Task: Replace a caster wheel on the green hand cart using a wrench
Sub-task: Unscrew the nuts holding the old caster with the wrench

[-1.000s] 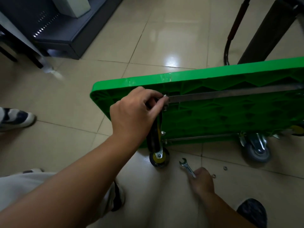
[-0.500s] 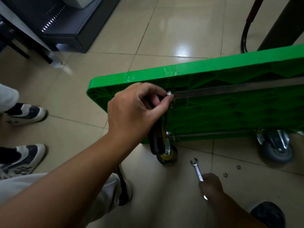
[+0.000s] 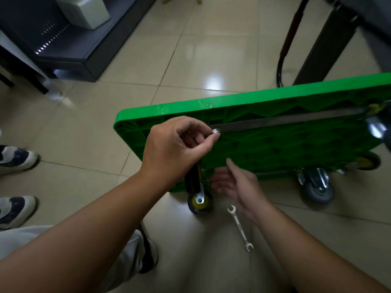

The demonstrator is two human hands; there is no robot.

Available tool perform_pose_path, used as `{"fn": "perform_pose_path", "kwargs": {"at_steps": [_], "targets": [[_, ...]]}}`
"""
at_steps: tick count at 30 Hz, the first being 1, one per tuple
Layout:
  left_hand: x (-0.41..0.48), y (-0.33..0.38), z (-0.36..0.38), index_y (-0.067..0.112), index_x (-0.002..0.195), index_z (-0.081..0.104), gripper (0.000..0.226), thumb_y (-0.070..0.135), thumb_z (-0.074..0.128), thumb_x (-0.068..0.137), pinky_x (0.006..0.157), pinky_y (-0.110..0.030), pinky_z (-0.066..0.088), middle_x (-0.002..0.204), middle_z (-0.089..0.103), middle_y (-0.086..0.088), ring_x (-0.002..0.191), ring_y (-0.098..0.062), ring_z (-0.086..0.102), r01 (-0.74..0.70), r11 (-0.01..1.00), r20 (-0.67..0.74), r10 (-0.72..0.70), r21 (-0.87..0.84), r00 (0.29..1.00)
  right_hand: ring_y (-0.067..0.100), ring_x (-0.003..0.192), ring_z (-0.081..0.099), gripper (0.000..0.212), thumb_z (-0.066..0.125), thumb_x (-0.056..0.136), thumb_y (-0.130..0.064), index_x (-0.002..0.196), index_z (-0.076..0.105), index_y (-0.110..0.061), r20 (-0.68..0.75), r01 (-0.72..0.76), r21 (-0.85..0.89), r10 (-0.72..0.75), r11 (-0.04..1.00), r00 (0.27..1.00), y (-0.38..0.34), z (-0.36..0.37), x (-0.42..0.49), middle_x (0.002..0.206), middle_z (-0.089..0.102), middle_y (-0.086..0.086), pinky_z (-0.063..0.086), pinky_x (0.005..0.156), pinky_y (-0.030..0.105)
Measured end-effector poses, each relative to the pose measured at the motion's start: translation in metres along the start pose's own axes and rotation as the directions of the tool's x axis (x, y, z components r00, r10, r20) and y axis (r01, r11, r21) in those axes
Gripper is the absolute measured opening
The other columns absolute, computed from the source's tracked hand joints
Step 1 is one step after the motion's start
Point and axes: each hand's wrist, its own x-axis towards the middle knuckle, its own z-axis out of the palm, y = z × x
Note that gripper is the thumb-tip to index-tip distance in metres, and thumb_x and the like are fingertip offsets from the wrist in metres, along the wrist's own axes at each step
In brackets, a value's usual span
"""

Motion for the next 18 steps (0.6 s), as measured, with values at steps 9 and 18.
{"fn": "perform_pose_path", "kwargs": {"at_steps": [9,18], "targets": [[-0.013,0.017,-0.019,0.017,0.090,0.077,0.012,0.024,0.085,0.083,0.057,-0.028,0.056,0.072,0.068,0.008,0.064,-0.015,0.066,-0.021,0.995,0.042,0.025,-0.094,0.999,0.026,0.103,0.067,0.029,0.067,0.090,-0.028,0.103,0.072,-0.003,0.227,0.214,0.286,-0.283,0.934,0.932,-0.075,0.045,-0.079,0.113,0.070,0.024,0.054,0.092,0.036],[-0.003,0.026,-0.057,0.032,0.116,0.068,0.040,0.055,0.073,0.084,0.056,-0.031,0.057,0.082,0.064,0.019,0.064,0.000,0.063,-0.160,0.970,0.144,0.134,0.184,0.980,0.012,0.081,0.074,0.022,0.082,0.079,-0.006,0.100,0.077,-0.010,-0.010,0.500,-0.368,-0.541,0.784,0.841,-0.064,0.014,-0.070,0.087,0.078,0.004,0.057,0.072,0.018]]}}
